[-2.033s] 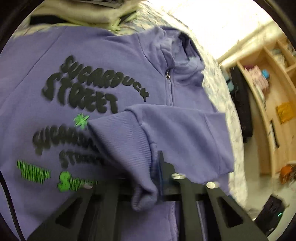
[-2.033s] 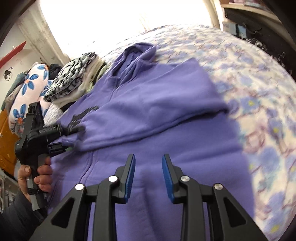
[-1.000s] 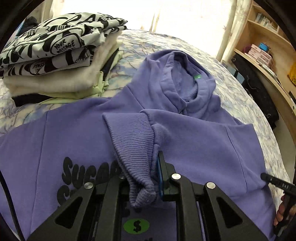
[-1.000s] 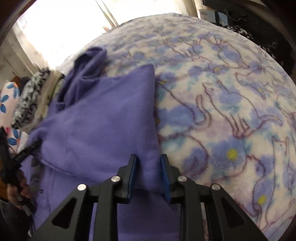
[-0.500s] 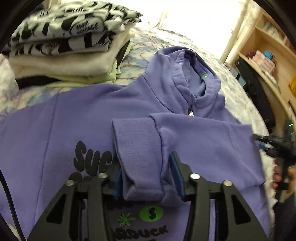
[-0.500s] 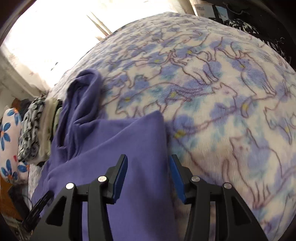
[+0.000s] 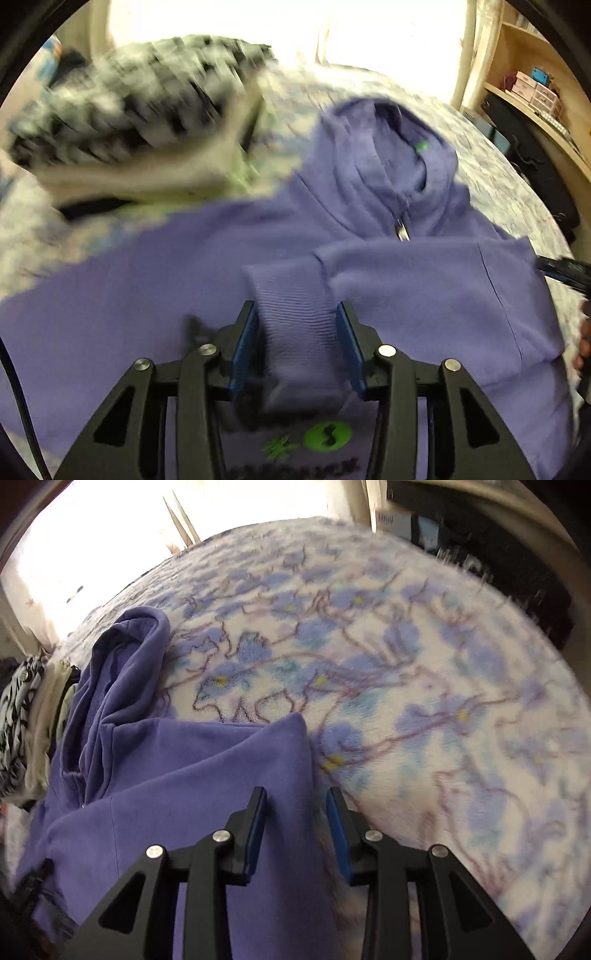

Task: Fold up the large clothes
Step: 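Lift and reposition the cuff on the chest with the left tool, then release, then move the left tool to the other sleeve and grasp its cuff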

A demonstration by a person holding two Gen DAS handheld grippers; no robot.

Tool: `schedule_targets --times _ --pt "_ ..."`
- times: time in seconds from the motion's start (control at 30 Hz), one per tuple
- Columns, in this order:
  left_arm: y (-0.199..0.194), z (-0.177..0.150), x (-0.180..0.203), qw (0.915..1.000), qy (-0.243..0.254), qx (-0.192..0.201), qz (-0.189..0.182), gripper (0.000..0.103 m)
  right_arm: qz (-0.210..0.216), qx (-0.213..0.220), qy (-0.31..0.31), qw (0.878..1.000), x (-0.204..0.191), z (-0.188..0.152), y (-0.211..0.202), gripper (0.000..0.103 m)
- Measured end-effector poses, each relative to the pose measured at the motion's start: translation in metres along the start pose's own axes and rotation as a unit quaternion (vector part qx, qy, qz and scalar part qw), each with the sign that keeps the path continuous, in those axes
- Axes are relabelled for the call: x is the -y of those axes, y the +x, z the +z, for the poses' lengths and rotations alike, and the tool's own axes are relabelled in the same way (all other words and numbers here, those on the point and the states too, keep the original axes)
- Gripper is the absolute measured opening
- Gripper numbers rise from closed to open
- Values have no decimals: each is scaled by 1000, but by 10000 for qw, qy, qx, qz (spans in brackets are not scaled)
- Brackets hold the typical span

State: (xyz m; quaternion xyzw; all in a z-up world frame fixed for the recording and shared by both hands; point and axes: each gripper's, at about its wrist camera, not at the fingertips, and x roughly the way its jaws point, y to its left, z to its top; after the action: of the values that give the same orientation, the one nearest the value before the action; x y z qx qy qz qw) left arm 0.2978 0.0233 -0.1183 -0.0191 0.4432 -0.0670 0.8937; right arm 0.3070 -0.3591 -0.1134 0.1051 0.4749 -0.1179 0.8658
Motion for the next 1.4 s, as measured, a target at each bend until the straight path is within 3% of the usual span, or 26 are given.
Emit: schedule_targets --times 0.07,0.13,0.23,0.33,0.43,0.47,0.5,0.57,0.63,0.67,0.73,0.77,0.8,0.83,1.13,1.3,1.4 --pt "-25 1 -1 9993 -10 351 155 43 86 182 -240 9995 -13 -15 -21 33" --pt "-40 2 3 9988 -102 477 -60 43 435 138 -381 9982 -30 -30 -32 33" --pt "-38 4 22 9977 -198 321 -564 43 911 -8 -724 9932 -69 -54 -38 33" --pt "-17 -1 48 9979 -78 40 -635 41 1086 -235 -1104 9877 -106 -74 -31 33" --pt "8 -10 57 9992 99 -231 -303 37 825 -372 -1338 9869 -117 -89 -22 33" --pt "15 -13 52 9993 101 -330 -167 28 742 -342 -1333 9877 -111 -91 -22 33" --pt "18 -15 47 9990 68 -395 -207 20 701 -305 -1296 9886 -102 -91 -21 33" --pt "17 -17 31 9982 -52 -380 -460 13 781 -295 -1117 9902 -76 -89 -23 38" --pt "13 -17 23 9976 -70 -392 -558 12 -32 -135 -1092 9939 -48 -88 -24 38" --pt "10 -17 21 9977 -61 -379 -550 12 -156 -79 -1078 9940 -36 -88 -25 38" --pt "4 -18 18 9995 35 -310 -74 22 92 -153 -876 9960 -8 -87 -25 30" --pt "3 -19 16 9996 45 -278 -15 28 107 -157 -805 9966 0 -87 -26 25" --pt "2 -20 12 9996 -14 -274 -56 28 86 -154 -771 9969 5 -86 -27 17" --pt "0 -22 10 9995 -83 -287 -77 28 58 -154 -738 9971 10 -86 -29 16" --pt "-41 -33 3 9998 -166 -93 -113 29 -343 -40 -933 9950 -7 -95 -42 17" --pt "-76 -42 1 9996 -190 161 -139 52 -162 21 -745 9971 -10 -106 -65 18" --pt "-94 -47 -1 9993 -237 229 -197 53 -9 70 -654 9978 -14 -113 -81 18"
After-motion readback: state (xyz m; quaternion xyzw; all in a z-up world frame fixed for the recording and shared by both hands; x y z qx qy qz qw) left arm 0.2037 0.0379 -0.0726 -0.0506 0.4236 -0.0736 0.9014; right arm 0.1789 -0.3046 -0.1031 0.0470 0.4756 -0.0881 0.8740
